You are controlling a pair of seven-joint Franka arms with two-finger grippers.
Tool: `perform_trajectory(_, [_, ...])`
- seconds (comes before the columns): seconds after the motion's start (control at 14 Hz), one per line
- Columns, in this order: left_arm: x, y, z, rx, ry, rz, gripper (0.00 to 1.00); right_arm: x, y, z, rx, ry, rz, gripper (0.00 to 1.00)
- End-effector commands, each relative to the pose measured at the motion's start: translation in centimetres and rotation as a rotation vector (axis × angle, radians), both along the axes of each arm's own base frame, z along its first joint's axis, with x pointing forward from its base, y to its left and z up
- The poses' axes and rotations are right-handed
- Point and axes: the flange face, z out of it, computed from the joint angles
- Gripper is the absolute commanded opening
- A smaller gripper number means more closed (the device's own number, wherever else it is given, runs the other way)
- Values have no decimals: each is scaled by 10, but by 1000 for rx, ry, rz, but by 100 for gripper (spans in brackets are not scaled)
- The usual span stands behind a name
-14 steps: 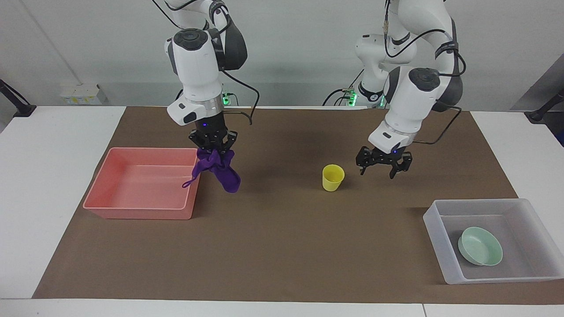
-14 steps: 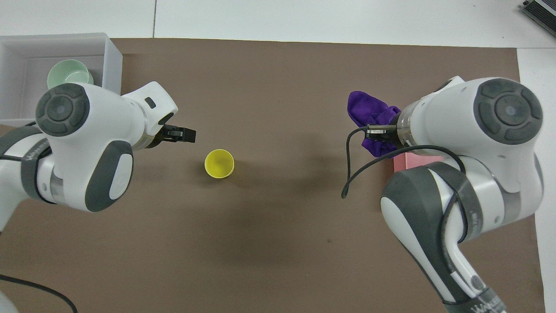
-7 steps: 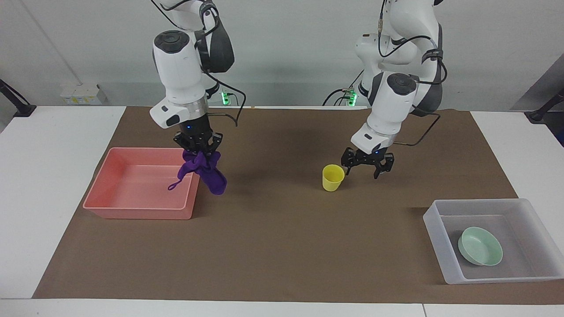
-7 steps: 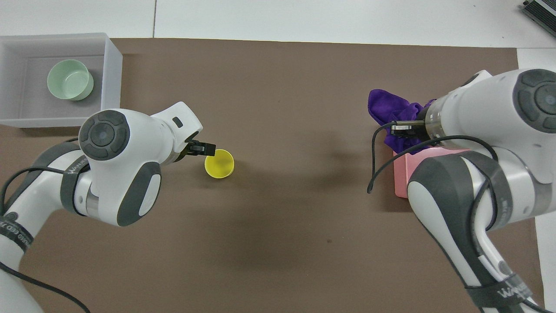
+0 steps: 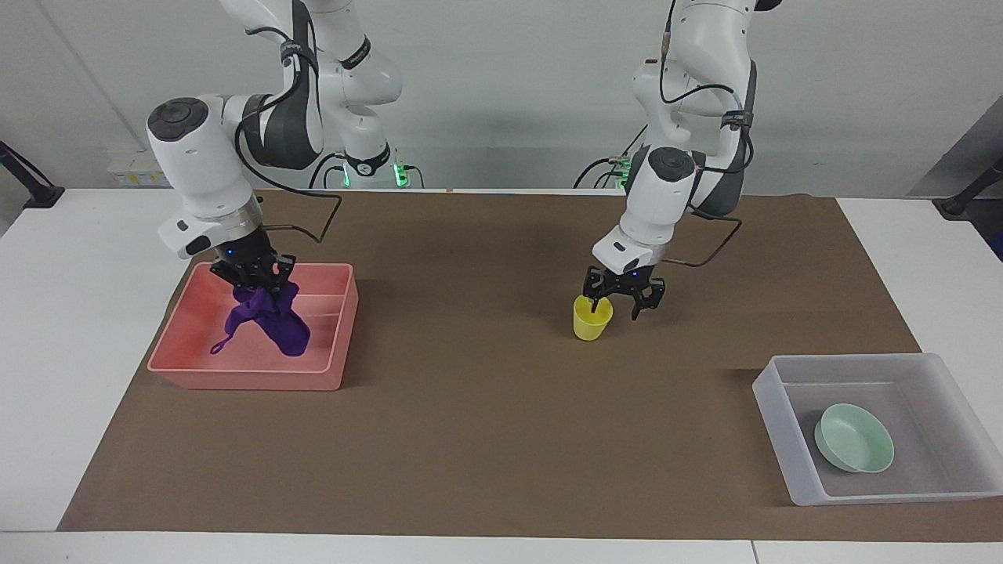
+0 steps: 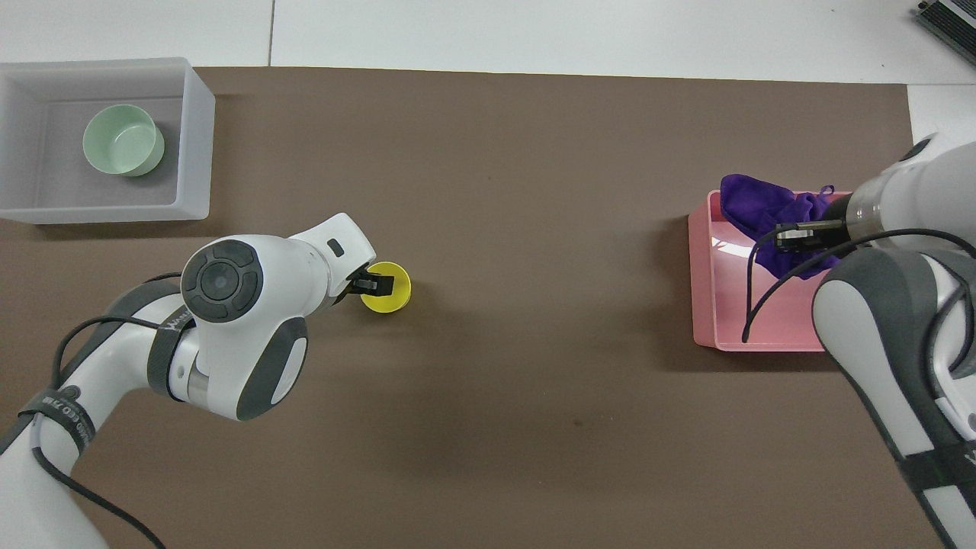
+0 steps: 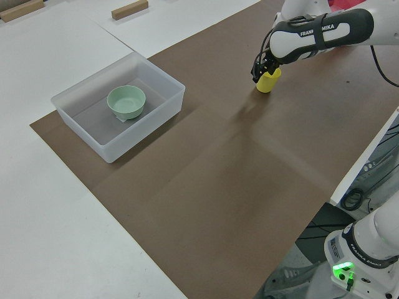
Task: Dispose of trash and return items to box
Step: 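Grasp the yellow cup with the left gripper while the right gripper lowers the cloth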
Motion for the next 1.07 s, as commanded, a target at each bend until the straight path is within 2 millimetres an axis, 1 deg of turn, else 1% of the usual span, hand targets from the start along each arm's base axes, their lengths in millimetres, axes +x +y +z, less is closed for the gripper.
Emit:
perform_trajectory(0.0, [-11,-5,-8,-20,-1,63,32,-15,-6,-26,14,-14,28,0])
perform_trajectory(0.07, [-10,-5,-7,-26,-4,85,18,-16,-8,-32,12,-28,26,0])
perform_trajectory(0.14, [-9,-6,-5,-31,-7,97,0,-16,-9,-42,11,-34,26,0])
perform_trajectory(0.21, [-7,-6,-3,-33,-11,98,0,-16,-8,-52,12,-23,24,0])
perform_trajectory(0.29, [-4,-3,-1,-32,-10,101,0,-16,-8,-69,13,-5,24,0])
perform_trajectory(0.36, [-1,0,6,-33,-15,103,0,-13,-9,-78,8,-17,27,0])
perform_trajectory(0.43, [4,9,16,-35,-22,117,0,-12,-11,-85,8,-18,22,0])
perform_trajectory(0.57, [22,31,40,-40,-34,161,0,-9,-12,-100,6,-24,18,0])
perform_trajectory(0.71, [45,59,69,-42,-48,204,0,-10,-19,-111,3,-38,8,0])
perform_trajectory(0.79, [55,74,80,-39,-54,210,0,-10,-20,-116,1,-35,8,0])
perform_trajectory(0.86, [68,96,87,-39,-67,233,0,-9,-22,-122,1,-36,4,0])
perform_trajectory(0.93, [80,115,101,-45,-87,265,0,-8,-21,-123,1,-41,4,0])
perform_trajectory(1.0, [94,139,104,-31,-75,296,0,-8,-21,-124,1,-41,4,0])
